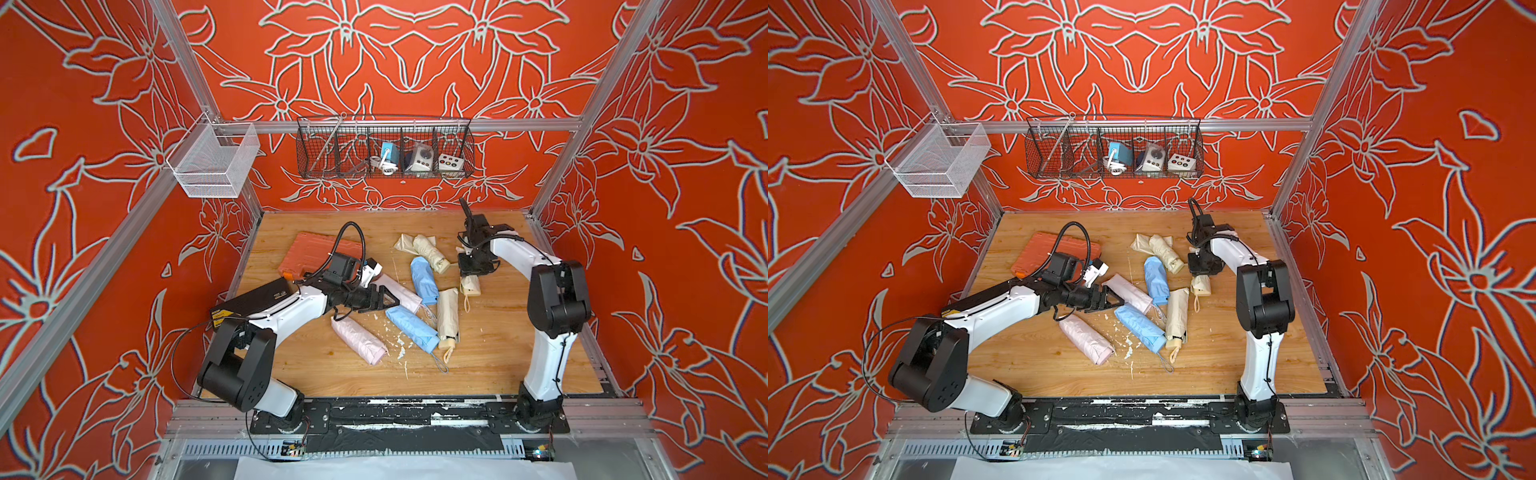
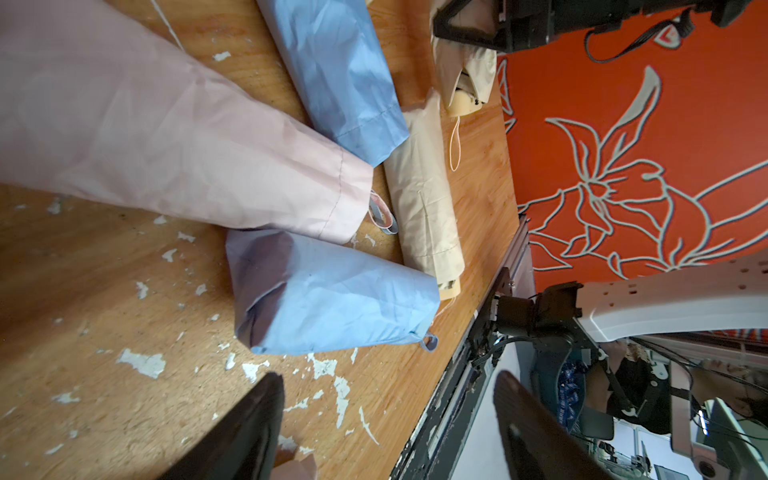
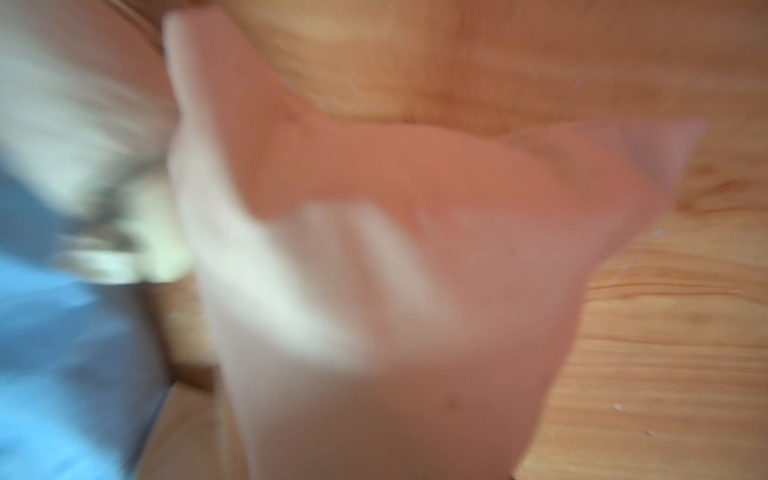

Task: Take umbrellas out of sleeves
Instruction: Pick up the umbrella from the center of the board.

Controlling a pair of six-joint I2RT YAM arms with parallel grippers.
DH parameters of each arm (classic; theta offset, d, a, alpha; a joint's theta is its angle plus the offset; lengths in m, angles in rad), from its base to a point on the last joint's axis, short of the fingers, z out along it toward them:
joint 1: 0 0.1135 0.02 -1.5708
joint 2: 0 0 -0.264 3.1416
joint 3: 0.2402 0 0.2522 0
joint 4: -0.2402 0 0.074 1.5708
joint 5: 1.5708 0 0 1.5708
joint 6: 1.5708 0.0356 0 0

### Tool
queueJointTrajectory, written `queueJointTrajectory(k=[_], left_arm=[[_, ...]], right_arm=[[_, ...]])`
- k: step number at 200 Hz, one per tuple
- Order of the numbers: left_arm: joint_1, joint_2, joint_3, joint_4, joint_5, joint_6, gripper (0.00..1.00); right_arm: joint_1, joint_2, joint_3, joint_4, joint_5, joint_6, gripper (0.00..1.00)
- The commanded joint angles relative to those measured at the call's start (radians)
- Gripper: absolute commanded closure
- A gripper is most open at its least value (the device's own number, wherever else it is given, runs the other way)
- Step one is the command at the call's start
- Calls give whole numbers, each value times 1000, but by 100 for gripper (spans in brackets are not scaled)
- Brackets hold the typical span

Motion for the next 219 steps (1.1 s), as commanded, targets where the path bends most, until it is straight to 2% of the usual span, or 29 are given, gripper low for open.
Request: queueJointTrajectory(k=[1, 45, 71, 99, 145, 173, 193, 219], left_arm=[[26, 6, 41, 47, 90, -28, 22], [44, 29, 110, 150, 196, -136, 22], [46, 57, 160, 136, 191, -139, 22], [46, 58, 146, 131, 183, -138, 22], [45, 48, 104, 127, 168, -130, 21], [46, 53, 98, 125, 165, -127, 21], [46, 60, 96, 117, 155, -121, 22], [45, 63, 91, 108, 141, -115, 22]], right_arm=[[17, -134, 21, -17, -114, -96, 72], [75, -233, 54, -103, -280, -146, 72], [81, -236, 45, -149, -234, -135, 72], [77, -208, -22, -174, -168, -118, 71], [74, -235, -165, -88, -176, -66, 57], [65, -229, -204, -60, -190, -45, 54], [33, -196, -211, -86, -62, 6, 56], [5, -122, -186, -112, 15, 20, 57]])
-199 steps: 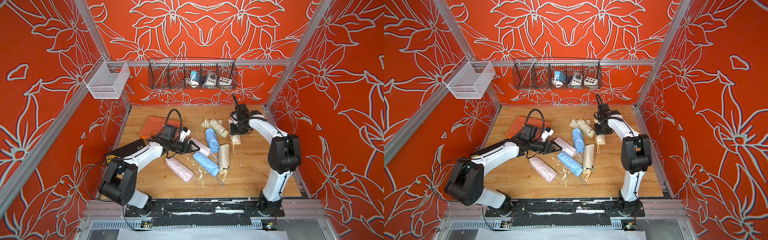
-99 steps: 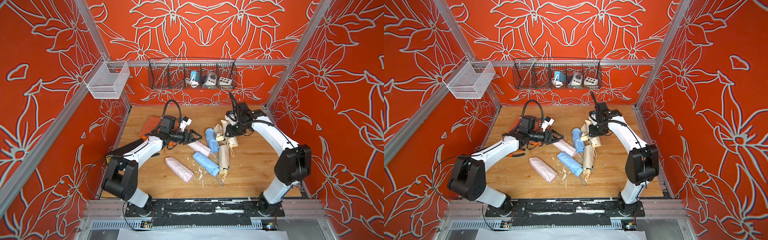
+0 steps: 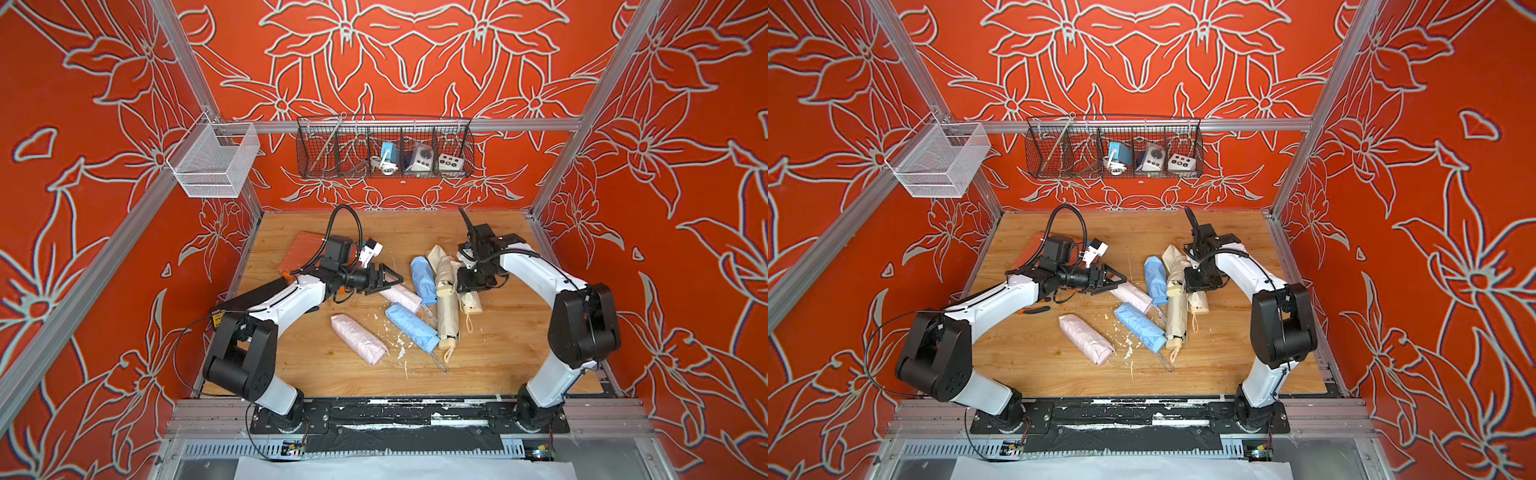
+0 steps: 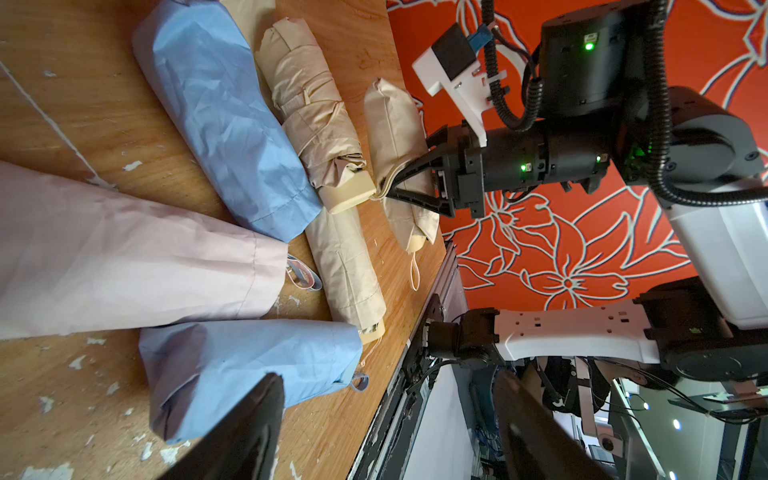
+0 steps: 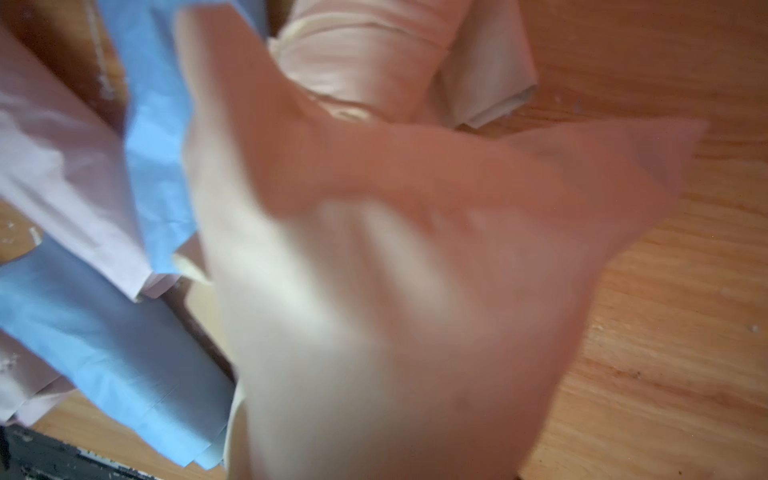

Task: Take umbrellas out of sleeves
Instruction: Pick up the umbrella from the center of the board.

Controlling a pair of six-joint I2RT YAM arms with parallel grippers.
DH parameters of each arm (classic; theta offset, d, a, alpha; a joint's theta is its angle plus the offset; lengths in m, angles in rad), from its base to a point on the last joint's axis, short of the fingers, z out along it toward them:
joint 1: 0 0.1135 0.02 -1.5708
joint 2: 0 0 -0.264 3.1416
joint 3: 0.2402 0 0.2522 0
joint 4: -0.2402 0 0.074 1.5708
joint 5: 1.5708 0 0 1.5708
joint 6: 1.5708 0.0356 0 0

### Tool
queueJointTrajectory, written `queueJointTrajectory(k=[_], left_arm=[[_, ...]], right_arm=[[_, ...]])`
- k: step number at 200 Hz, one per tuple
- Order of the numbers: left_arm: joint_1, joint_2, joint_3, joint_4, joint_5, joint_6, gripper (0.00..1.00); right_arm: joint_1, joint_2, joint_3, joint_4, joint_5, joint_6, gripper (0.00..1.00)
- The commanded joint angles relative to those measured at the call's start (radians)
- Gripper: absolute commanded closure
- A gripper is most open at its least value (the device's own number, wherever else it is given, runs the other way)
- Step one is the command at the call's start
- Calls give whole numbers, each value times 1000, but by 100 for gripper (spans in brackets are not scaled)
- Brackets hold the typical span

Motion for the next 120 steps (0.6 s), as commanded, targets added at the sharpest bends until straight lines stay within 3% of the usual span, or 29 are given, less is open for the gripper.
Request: queueJointTrajectory(k=[1, 55, 120], left_arm=[[3, 14, -14, -13, -9, 18, 22], [3, 29, -25, -10, -9, 10, 22], [3, 30, -39, -36, -22, 33, 22]], right_arm=[[-28, 64, 20, -18, 114, 33, 57], [-52, 247, 185, -8, 180, 6, 57], [-124, 499, 523, -129, 199, -19, 57]])
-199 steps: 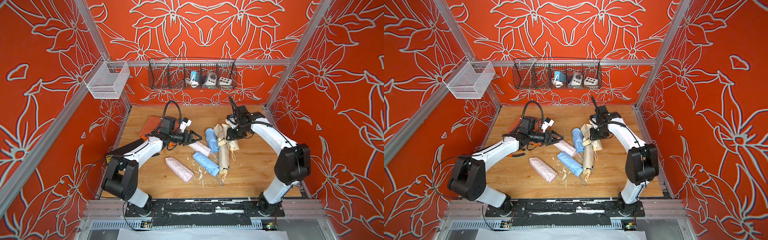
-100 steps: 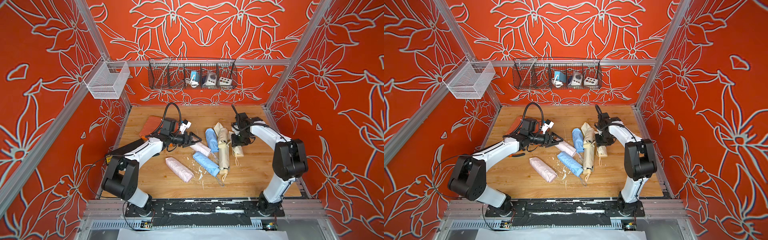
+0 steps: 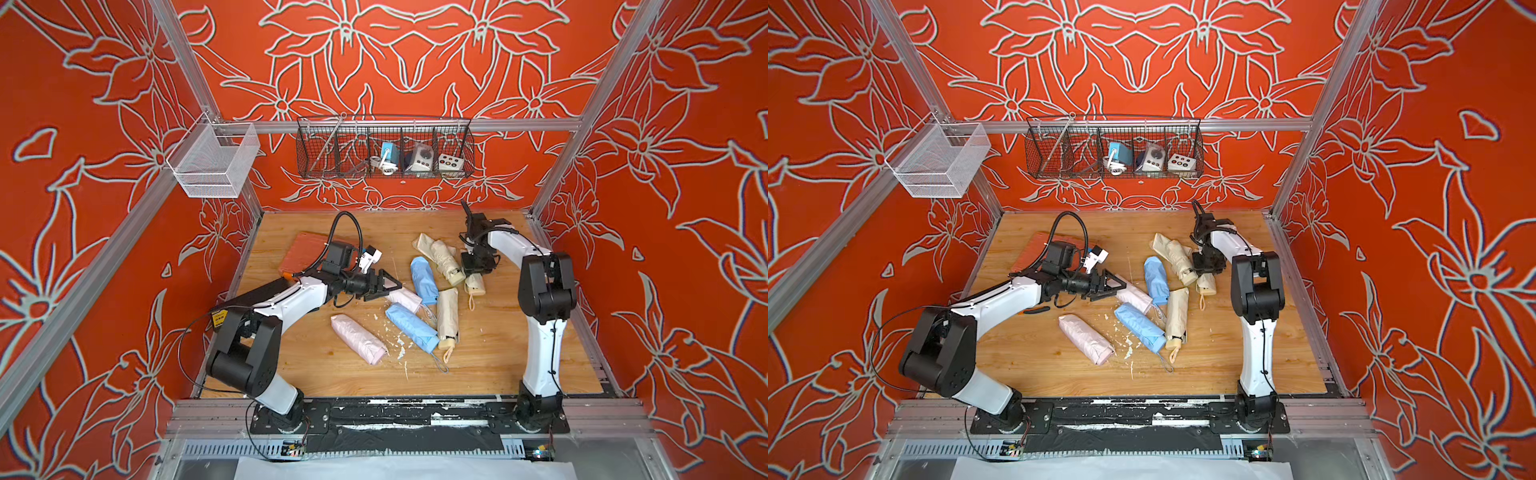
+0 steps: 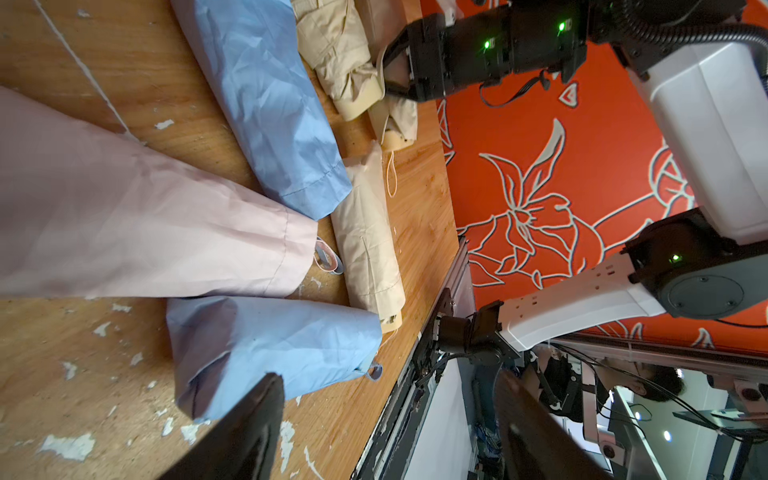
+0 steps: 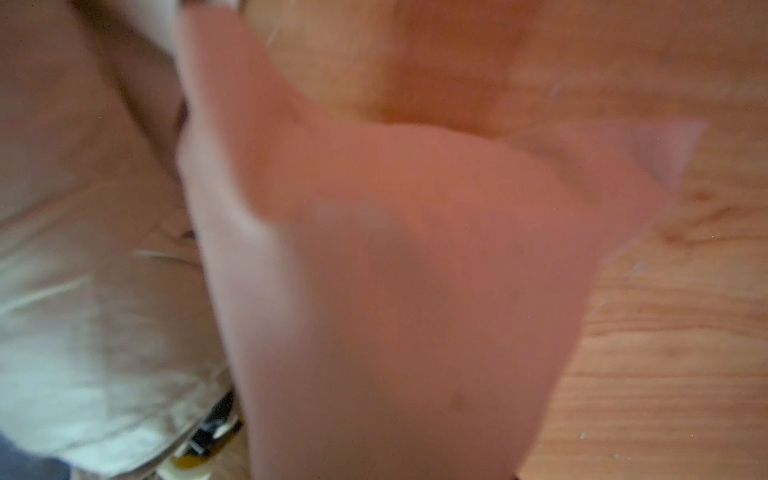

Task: Take umbrellas out of sleeves
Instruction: Pick up the umbrella from the center of the board.

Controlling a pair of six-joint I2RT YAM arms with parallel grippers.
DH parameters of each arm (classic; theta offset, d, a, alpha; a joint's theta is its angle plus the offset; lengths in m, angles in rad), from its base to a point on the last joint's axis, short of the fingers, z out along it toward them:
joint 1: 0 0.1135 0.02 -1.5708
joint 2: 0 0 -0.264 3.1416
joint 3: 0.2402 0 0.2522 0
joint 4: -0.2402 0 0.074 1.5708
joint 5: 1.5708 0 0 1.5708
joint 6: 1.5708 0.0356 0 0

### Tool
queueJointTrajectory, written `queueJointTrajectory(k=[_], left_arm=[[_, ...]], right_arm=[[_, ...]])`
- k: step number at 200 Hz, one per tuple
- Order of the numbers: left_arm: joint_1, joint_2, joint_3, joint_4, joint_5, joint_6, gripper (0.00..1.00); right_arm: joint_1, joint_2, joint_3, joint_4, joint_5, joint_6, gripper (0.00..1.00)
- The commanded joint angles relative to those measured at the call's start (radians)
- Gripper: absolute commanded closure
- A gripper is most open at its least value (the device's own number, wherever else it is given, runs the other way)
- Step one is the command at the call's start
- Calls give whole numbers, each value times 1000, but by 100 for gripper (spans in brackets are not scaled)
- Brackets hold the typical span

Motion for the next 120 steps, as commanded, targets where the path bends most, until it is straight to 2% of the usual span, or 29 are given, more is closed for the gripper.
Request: queueJointTrajectory(k=[1, 26, 44, 64, 83, 120], left_arm=[[3, 5, 0, -20, -4, 27, 22], [3, 19, 9, -25, -7, 34, 22], [3, 32, 14, -26, -3, 36, 22], [3, 45, 17, -24, 0, 35, 22], [3, 50, 14, -16, 2, 32, 22], [3, 51, -5, 2, 10, 22, 22]], right_arm=[[-24, 63, 91, -81, 29, -22, 57], [-30, 74, 49, -62, -18, -22, 52], [-32, 71, 21, -47, -32, -17, 36], [-32, 39, -17, -39, -27, -7, 26], [-33, -10, -84, -15, -33, 11, 21], [-40, -24, -164, 12, -29, 34, 22]])
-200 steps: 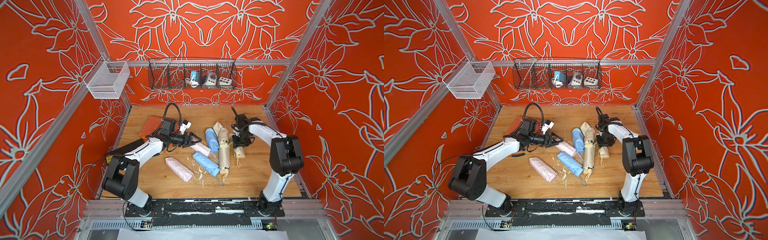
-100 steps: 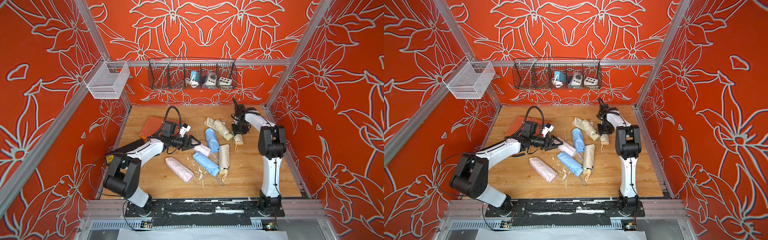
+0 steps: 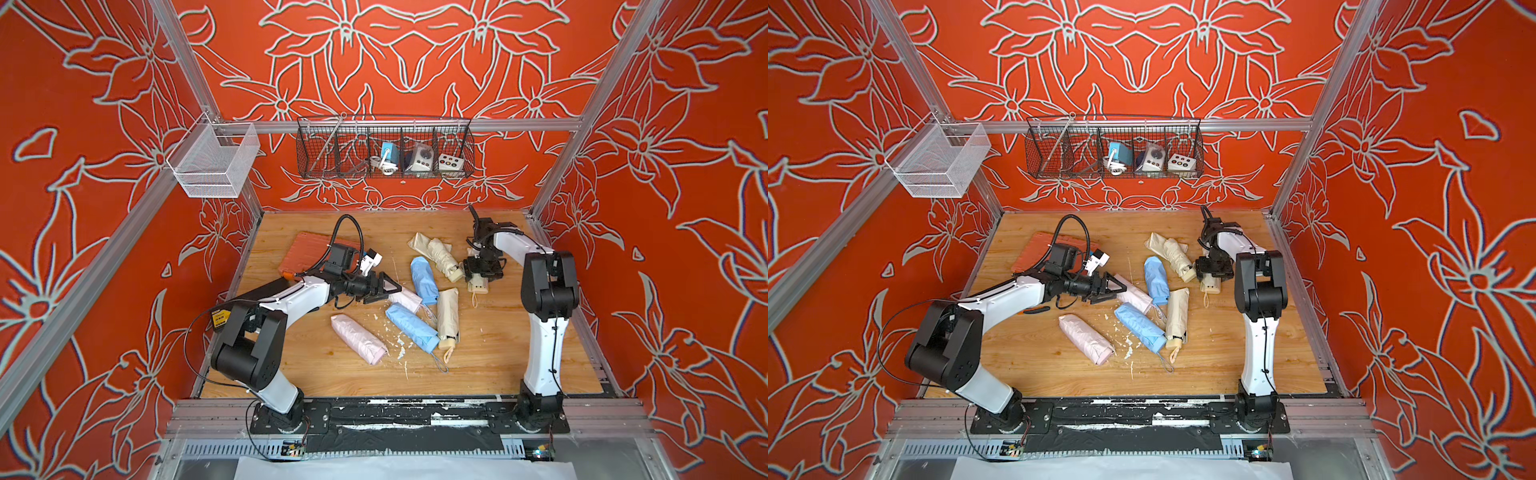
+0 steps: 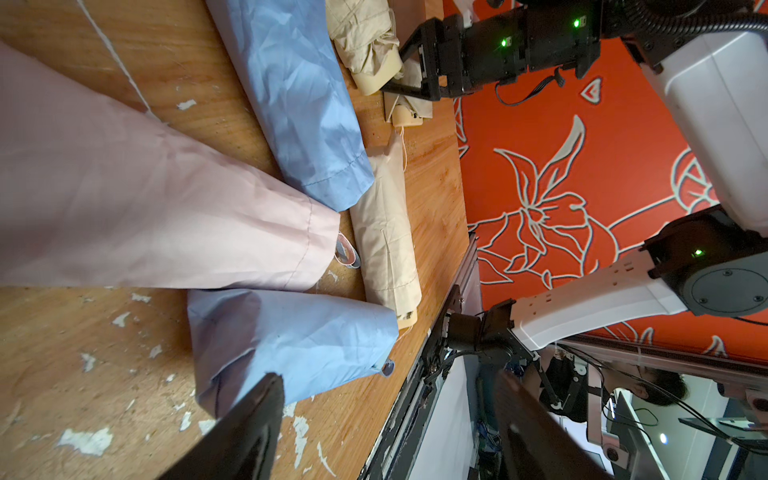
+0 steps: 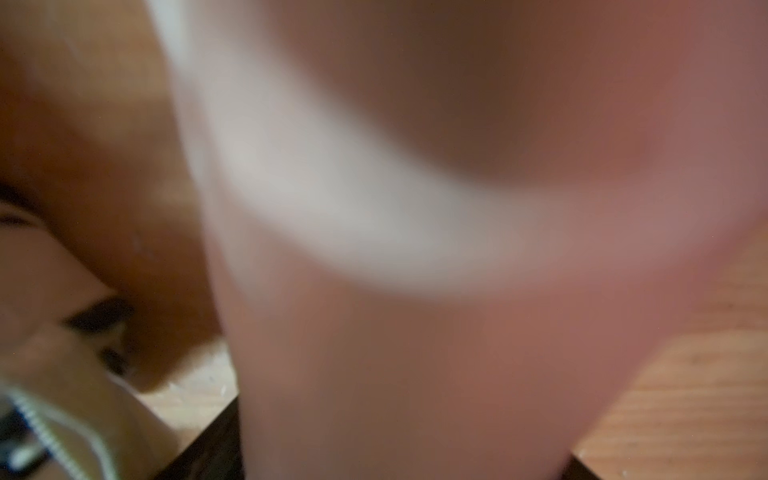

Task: Take umbrellas out of sleeves
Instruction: Pick up the umbrella from the center of the board.

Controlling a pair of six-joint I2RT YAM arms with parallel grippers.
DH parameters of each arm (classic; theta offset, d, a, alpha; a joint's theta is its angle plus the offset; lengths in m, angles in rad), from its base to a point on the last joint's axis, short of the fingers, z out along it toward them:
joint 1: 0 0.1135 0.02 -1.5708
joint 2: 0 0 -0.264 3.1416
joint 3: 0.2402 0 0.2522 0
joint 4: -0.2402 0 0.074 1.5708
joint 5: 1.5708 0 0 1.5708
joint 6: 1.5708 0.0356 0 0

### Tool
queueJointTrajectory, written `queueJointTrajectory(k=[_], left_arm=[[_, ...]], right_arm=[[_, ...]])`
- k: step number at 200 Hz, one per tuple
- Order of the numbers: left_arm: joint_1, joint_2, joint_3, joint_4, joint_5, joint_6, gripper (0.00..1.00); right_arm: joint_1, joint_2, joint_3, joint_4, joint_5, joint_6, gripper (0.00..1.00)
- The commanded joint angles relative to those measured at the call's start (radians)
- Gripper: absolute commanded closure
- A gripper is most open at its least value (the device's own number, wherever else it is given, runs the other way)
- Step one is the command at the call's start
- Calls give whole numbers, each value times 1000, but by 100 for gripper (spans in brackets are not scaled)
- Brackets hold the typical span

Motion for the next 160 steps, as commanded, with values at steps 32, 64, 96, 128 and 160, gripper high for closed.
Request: queueJointTrajectory(k=[32, 64, 96, 128, 160], left_arm=[[3, -6, -17, 10, 12, 7, 22], [3, -14, -25, 5, 8, 10, 22], [6, -19, -14, -1, 6, 15, 22], [12, -20, -7, 4, 6, 15, 22], [15, -24, 5, 8, 14, 13, 21]], right_arm=[[-6, -29, -97, 42, 7, 16, 38], [-21, -60, -107, 47, 32, -4, 60], [-42, -145, -145, 1, 56, 10, 60], [-63, -262, -180, -50, 106, 65, 60], [-61, -352, -147, -47, -13, 15, 60]])
